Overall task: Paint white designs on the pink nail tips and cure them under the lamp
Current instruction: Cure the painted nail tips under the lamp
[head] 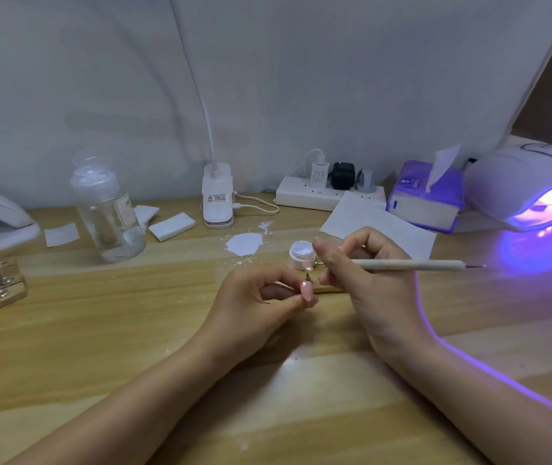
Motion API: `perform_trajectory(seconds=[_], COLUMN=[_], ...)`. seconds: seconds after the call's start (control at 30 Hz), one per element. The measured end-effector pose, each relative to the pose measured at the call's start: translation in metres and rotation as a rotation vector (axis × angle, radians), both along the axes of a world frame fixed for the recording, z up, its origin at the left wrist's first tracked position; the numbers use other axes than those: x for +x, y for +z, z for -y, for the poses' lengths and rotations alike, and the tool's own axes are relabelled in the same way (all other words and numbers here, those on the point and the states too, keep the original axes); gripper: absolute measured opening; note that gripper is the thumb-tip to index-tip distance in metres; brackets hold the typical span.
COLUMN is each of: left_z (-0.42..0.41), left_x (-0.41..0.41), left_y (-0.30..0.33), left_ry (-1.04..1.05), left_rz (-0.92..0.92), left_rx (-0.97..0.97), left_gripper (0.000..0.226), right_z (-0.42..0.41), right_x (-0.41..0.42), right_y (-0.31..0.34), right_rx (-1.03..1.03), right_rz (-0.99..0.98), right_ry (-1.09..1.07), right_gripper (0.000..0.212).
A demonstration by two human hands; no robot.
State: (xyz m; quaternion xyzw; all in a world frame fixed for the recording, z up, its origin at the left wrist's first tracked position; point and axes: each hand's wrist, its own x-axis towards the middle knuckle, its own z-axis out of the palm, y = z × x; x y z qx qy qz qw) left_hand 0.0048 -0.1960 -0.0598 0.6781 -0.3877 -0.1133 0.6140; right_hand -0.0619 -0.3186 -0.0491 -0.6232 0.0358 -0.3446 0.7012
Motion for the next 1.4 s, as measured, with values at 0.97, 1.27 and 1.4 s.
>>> perform_trajectory(seconds=[0.97,1.27,1.4], left_z=[-0.0001,0.0,0.0], left_x=[0.0019,0.002,0.0021], left_y=[-0.0066,-0.0064,-0.0065], left_ry=[-0.015,-0.012,-0.01], left_rz=[0.065,0.054,0.057], left_rx=[0.132,0.144,0.146], left_gripper=[0.019,0.015,0.018], right_z=[-0.0064,-0.0056,-0.0061], right_x=[0.0036,0.0042,0.0043], right_y=[-0.0102,-0.0104,-0.0103], right_rx=[-0.079,-0.105,-0.112], right_rz=[-0.093,-0.094,-0.108], right_ry=[-0.025,-0.01,-0.041], right_gripper=[0.04,0.04,0.04])
